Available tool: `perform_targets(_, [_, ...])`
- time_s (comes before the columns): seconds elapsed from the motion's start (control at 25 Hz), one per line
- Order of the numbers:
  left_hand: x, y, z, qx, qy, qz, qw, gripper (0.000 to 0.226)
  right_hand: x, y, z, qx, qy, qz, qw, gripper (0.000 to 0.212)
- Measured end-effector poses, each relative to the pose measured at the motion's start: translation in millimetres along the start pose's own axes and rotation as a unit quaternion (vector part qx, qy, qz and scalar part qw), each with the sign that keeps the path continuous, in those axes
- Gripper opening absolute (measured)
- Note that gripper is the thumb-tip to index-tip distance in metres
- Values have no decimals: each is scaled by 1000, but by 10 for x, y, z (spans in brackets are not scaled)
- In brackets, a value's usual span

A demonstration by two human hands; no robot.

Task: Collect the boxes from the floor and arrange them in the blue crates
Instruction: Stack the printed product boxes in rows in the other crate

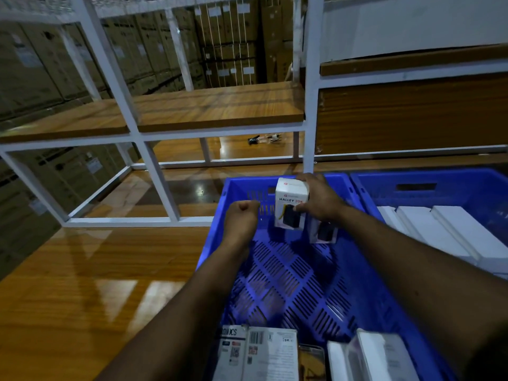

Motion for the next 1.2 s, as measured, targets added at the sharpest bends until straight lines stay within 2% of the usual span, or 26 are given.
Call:
perform_targets(0.12, [55, -7, -21, 11, -31, 17, 999, 43, 71, -182, -116, 12, 61, 17, 998, 79])
perform_targets(0.2, [40, -30, 2, 9, -46, 11, 999, 45, 156, -285, -215, 15, 114, 18, 993, 78])
perform_targets(0.36, [1, -31, 22, 6, -52, -8, 999, 38, 221, -362, -275, 45, 243, 11, 969, 75])
perform_targets(0.52, [7, -3, -2, 18, -41, -10, 999, 20, 277, -363, -390, 113, 336, 26, 935, 74])
perform_targets(0.6, [2, -1, -1, 17, -35, -12, 999, 18, 293, -352, -391, 105, 356, 0, 929, 64])
perform_targets(0.72, [-21, -20, 36, 11, -34, -12, 999, 34, 303, -308, -318, 72, 391, -35, 917, 43])
perform_targets(0.84, [-34, -27, 59, 7, -32, -10, 999, 29, 359, -276, -267, 58, 415, -40, 907, 38])
perform_targets(0.96, [-42, -28, 53, 2, -30, -13, 999, 24, 375, -262, -265, 85, 404, -23, 910, 40])
perform_targets(1.12, [-31, -16, 48, -12, -31, -3, 999, 26, 380, -160, -260, 94, 353, 3, 931, 56])
perform_targets(1.2, [-3, -6, 44, -26, -21, 10, 999, 30, 374, -66, -135, 62, 301, -21, 951, 65])
Point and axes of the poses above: each hand's wrist, its own y-axis away from the middle knuckle, its own x-axis out of the palm, z = x × y, the point moved 7 cm from there along -y, towards the middle knuckle, and after that the axes turned 15 degrees about z, right-handed, at the moved point
